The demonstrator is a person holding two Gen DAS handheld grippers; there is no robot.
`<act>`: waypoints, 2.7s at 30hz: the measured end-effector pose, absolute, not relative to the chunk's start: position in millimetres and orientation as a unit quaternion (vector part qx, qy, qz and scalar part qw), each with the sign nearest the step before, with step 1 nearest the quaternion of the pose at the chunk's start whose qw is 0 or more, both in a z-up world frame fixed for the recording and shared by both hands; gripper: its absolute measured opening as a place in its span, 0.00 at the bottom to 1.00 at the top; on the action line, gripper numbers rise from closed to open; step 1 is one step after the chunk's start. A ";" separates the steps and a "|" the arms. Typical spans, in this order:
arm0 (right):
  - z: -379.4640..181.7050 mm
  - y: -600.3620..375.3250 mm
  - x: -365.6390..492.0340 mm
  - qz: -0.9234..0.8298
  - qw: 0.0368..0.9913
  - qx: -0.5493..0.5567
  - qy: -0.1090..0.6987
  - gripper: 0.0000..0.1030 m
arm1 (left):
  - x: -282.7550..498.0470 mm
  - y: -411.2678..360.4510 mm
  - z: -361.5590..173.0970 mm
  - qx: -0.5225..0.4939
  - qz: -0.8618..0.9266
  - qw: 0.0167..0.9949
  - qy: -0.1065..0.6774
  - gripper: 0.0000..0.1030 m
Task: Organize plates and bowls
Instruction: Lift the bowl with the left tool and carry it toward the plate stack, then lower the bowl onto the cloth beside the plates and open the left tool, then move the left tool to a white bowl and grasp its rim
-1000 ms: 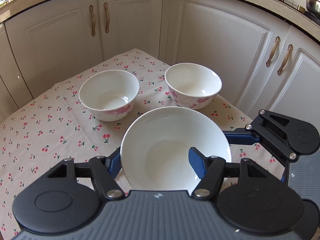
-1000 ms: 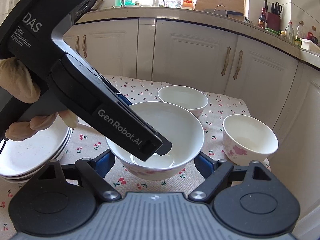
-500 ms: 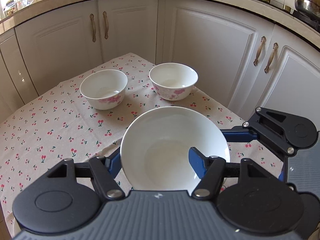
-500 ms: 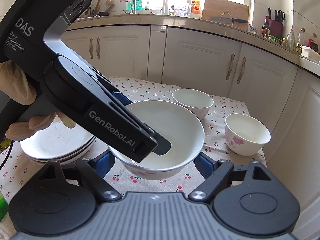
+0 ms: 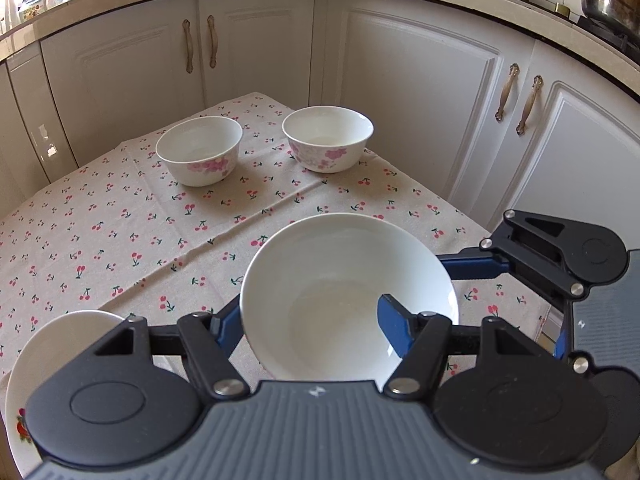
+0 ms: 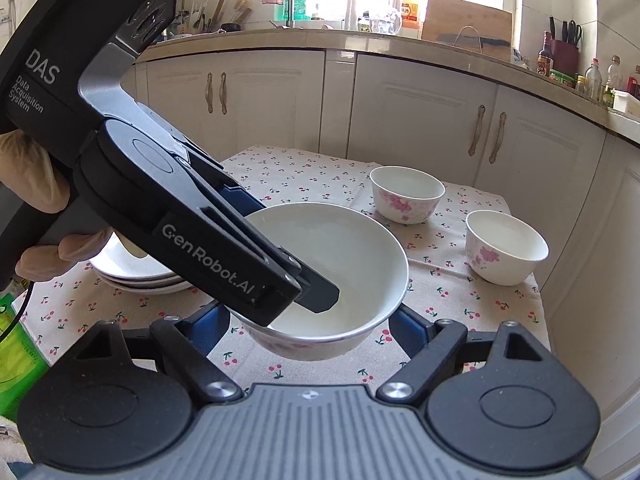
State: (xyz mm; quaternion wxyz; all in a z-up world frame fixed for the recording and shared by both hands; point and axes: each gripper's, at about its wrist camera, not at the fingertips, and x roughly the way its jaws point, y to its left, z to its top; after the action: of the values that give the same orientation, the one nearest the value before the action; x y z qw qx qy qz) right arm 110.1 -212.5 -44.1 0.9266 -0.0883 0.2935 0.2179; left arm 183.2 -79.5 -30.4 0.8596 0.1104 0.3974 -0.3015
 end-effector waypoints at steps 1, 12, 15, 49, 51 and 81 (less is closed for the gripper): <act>-45.3 -212.2 108.2 0.221 0.925 -0.089 0.296 0.87 | 181.2 -78.3 -32.1 0.107 -0.301 0.859 0.400 0.66; -57.3 -208.8 101.2 0.237 0.912 -0.093 0.320 0.87 | 171.3 -72.1 -49.4 0.098 -0.300 0.850 0.421 0.66; -58.9 -208.9 99.5 0.240 0.910 -0.092 0.326 0.87 | 169.6 -72.0 -53.7 0.101 -0.300 0.848 0.425 0.66; -61.7 -210.6 88.8 0.250 0.905 -0.086 0.334 1.00 | 162.7 -68.8 -63.6 0.100 -0.312 0.837 0.438 0.79; -58.4 -212.4 88.3 0.256 0.905 -0.081 0.331 1.00 | 162.1 -67.1 -61.3 0.098 -0.312 0.839 0.436 0.80; -32.8 -297.8 143.5 0.154 0.938 -0.108 0.291 1.00 | 235.7 -125.7 -0.2 0.146 -0.338 0.861 0.351 0.89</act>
State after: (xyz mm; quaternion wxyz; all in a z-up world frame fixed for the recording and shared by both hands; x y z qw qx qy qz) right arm 143.5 -297.8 -32.8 0.9379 -0.1081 0.2913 0.1541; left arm 235.7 -125.7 -0.2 0.8611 0.1464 0.3506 -0.3379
